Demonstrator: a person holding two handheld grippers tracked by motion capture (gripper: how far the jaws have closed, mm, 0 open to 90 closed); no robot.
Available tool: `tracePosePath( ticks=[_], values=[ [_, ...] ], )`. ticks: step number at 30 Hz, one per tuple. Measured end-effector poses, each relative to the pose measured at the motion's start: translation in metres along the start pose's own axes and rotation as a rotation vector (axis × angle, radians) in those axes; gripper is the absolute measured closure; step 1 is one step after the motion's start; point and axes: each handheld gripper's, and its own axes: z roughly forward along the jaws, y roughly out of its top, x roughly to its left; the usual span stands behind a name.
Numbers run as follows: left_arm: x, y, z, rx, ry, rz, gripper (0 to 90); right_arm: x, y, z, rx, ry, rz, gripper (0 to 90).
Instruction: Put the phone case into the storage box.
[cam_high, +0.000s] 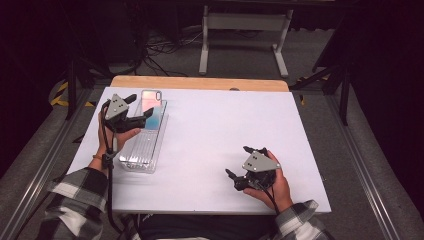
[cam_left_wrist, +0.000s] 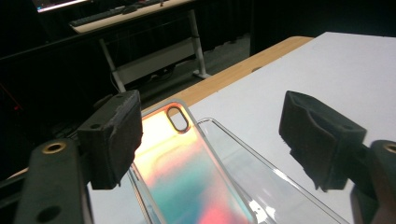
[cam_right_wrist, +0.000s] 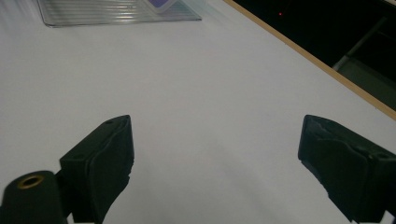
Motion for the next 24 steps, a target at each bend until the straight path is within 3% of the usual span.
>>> tracePosePath(
  ticks=[11, 24],
  values=[
    [-0.0018, -0.0003, 0.0025, -0.002, 0.005, -0.006, 6.5, 0.0000, 0.0002, 0.0000, -0.001, 0.000, 0.000, 10.8],
    [-0.0035, 0.0009, -0.0022, -0.027, -0.031, -0.036, 2.6, -0.0007, 0.0001, -0.0015, -0.009, -0.012, 0.004, 10.1]
  ],
)
